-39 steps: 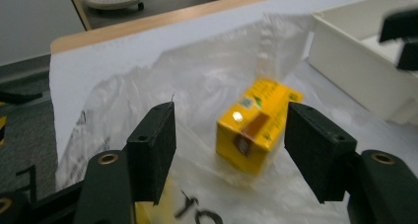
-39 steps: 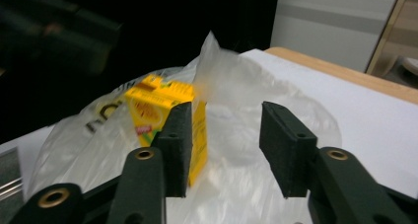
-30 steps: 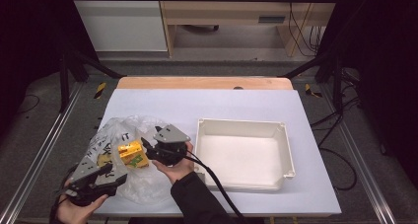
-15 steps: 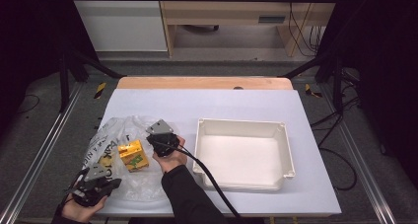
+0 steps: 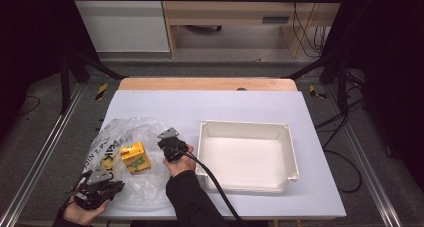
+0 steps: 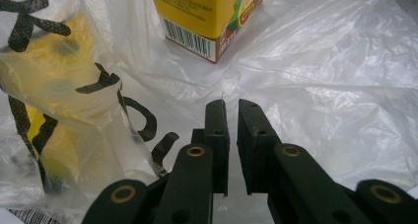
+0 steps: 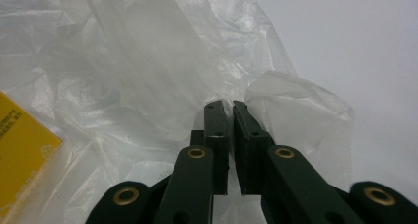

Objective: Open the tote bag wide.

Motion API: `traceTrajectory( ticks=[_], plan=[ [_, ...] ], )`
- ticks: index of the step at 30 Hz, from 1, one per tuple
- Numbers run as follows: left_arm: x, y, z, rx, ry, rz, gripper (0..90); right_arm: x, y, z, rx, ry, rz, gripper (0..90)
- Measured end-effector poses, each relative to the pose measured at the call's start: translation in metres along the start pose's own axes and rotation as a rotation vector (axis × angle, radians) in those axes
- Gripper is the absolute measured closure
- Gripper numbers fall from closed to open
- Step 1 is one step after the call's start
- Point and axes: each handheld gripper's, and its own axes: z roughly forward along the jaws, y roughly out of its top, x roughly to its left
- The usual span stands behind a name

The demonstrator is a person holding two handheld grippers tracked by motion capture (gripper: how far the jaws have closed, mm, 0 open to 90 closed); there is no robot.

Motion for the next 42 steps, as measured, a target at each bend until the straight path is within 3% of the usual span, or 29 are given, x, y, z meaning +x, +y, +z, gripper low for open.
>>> traceTrajectory(
  ticks=[4, 13, 21, 30, 37, 42],
  plan=[
    [0.001, 0.0, -0.002, -0.012, 0.011, 0.0, 72.3, -0.001, 0.0, -0.003, -0.013, 0.01, 0.004, 75.8],
    [0.006, 0.002, -0.016, -0.138, 0.024, -0.047, 46.7, -0.002, 0.017, -0.047, -0.229, 0.057, 0.054, 57.5],
    [0.009, 0.003, -0.028, -0.232, 0.012, -0.078, 37.1, 0.0, 0.031, -0.079, -0.334, 0.097, 0.091, 46.0],
    [0.013, 0.01, -0.044, -0.328, -0.003, -0.072, 30.8, -0.003, 0.045, -0.112, -0.368, 0.125, 0.052, 34.6],
    [0.019, 0.023, -0.058, -0.375, -0.011, -0.057, 28.7, -0.023, 0.048, -0.143, -0.374, 0.148, 0.059, 29.4],
    [0.019, 0.039, -0.066, -0.398, -0.009, -0.023, 26.8, -0.043, 0.04, -0.168, -0.383, 0.151, 0.053, 28.1]
  ],
)
